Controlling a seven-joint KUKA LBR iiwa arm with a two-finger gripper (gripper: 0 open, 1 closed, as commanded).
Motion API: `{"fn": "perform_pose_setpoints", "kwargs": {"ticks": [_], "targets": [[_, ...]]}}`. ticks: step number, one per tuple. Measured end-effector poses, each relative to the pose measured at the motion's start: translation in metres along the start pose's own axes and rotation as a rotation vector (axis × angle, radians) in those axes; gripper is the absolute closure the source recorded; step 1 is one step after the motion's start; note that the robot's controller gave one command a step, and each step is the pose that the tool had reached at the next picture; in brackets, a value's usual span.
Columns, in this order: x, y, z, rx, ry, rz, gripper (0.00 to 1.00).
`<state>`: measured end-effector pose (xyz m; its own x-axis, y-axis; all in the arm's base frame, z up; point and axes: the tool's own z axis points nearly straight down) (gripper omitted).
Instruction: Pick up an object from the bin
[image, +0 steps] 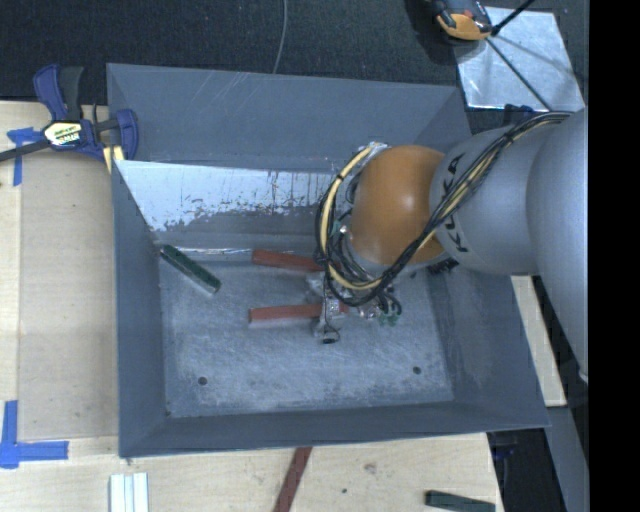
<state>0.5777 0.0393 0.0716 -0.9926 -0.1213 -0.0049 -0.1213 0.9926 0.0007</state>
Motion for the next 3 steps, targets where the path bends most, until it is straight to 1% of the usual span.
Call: {"fn": "perform_pose_setpoints", "kwargs": {"ticks": [1, 2, 3], "targets": [[0.042, -0.020, -0.107, 0.001, 0.002, 0.036, 1.00], [0.042, -0.020, -0.107, 0.001, 0.002, 0.036, 1.00], [0.040, -0.030, -0.124, -0.001, 0.009, -0.070, 1.00]]}}
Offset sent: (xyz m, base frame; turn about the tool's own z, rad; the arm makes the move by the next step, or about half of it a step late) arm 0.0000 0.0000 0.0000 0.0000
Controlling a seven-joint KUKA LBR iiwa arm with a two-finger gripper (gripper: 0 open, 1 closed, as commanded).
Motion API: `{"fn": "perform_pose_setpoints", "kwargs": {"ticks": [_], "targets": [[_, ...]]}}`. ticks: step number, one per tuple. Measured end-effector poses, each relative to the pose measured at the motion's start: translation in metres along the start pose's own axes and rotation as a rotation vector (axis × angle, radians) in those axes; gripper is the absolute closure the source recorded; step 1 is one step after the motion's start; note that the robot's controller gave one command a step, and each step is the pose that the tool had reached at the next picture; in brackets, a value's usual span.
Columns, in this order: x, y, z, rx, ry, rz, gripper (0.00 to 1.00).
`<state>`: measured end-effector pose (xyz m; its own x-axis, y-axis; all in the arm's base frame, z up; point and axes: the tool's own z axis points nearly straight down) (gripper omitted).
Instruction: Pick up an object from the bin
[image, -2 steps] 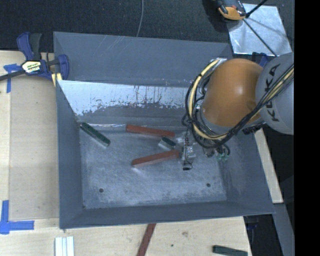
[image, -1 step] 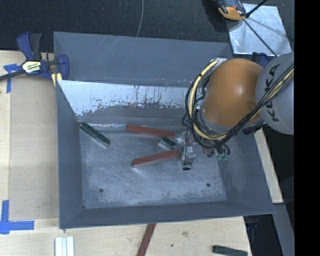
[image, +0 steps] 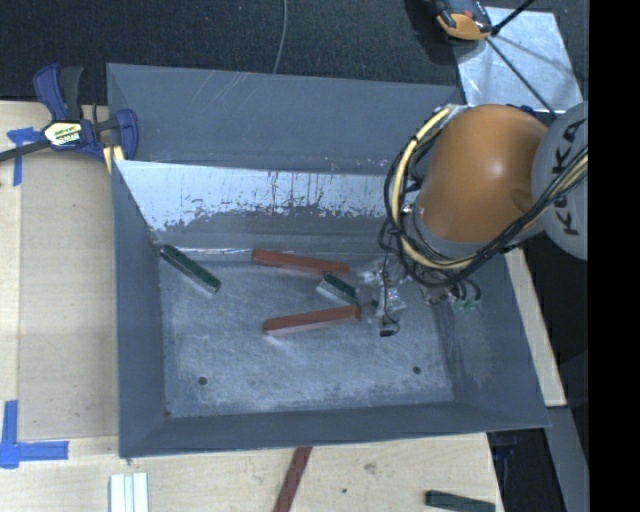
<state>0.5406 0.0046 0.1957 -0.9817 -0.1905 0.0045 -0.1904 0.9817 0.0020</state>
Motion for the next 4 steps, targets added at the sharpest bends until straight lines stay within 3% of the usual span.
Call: {"fn": "perform_pose_setpoints", "kwargs": {"ticks": [1, 2, 3, 4], "targets": [[0.006, -0.006, -0.069, 0.003, -0.004, -0.195, 1.00], [0.031, -0.013, -0.129, 0.001, -0.003, -0.201, 1.00], [0.030, 0.077, -0.023, 0.004, -0.012, -0.289, 0.00], [0.031, 0.107, 0.019, -0.001, 0.000, -0.322, 0.00]]}}
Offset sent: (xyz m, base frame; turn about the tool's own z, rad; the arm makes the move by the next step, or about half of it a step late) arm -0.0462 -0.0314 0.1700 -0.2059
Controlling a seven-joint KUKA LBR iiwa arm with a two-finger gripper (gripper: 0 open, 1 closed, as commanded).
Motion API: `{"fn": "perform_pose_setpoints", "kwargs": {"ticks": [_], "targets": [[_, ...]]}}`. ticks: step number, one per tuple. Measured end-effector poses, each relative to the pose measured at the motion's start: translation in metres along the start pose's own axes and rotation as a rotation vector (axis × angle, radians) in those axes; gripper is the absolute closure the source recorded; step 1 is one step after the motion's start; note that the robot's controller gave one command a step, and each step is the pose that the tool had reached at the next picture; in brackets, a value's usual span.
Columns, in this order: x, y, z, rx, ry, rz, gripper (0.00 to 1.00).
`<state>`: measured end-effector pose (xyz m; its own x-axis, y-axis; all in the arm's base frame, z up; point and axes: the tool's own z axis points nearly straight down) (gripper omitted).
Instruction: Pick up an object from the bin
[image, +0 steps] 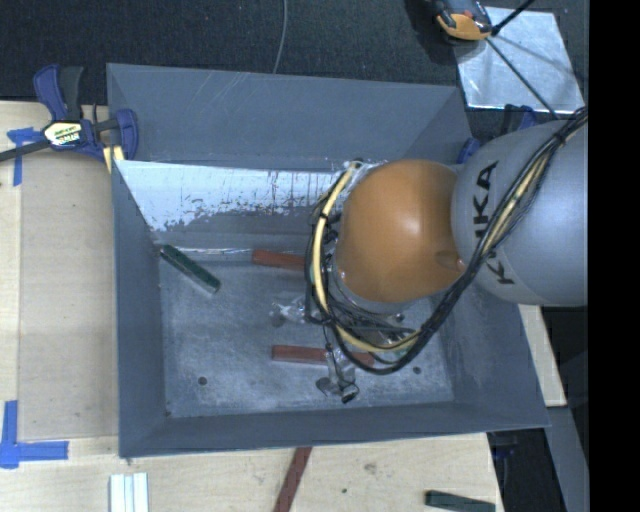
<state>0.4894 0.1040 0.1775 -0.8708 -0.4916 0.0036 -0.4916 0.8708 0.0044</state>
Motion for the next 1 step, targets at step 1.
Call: {"fn": "perform_pose_setpoints", "kwargs": {"ticks": [1], "targets": [[0.0021, -0.0127, 0.0125, 0.005, -0.011, 0.071, 0.00]]}}
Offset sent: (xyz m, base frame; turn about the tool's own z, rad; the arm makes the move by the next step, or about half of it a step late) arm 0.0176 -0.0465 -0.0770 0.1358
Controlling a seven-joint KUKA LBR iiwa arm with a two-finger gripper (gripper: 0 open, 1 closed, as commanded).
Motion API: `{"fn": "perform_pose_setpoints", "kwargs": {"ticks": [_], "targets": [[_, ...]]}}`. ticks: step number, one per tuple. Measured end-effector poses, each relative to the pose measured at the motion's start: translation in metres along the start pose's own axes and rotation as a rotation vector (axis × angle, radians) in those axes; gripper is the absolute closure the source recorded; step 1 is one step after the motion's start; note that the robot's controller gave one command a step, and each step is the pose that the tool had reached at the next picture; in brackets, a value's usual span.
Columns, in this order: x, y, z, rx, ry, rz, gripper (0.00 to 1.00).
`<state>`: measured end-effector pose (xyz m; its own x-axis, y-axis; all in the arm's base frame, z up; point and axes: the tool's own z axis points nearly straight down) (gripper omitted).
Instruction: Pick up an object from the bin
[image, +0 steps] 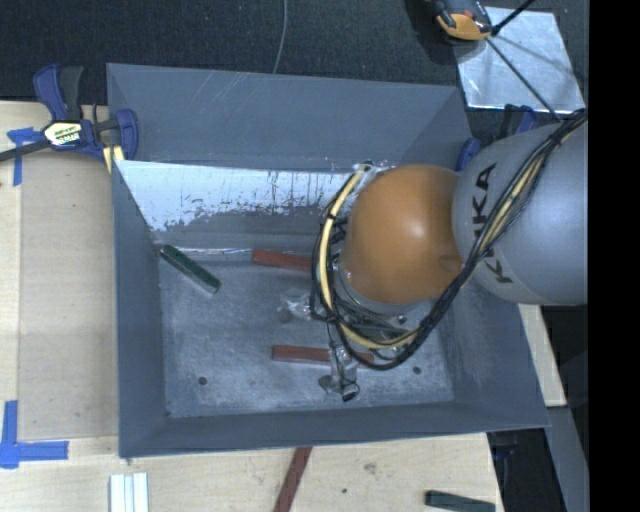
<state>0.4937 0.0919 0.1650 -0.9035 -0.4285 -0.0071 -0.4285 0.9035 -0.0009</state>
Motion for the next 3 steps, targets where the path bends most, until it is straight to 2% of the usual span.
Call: {"fn": "perform_pose_setpoints", "kwargs": {"ticks": [1, 2, 3], "targets": [[0.0028, -0.0374, 0.0645, 0.000, 0.004, 0.066, 1.00], [0.0028, -0.0373, 0.0645, 0.000, 0.004, 0.067, 0.00], [0.0028, -0.0374, 0.0645, 0.000, 0.004, 0.067, 0.00]]}}
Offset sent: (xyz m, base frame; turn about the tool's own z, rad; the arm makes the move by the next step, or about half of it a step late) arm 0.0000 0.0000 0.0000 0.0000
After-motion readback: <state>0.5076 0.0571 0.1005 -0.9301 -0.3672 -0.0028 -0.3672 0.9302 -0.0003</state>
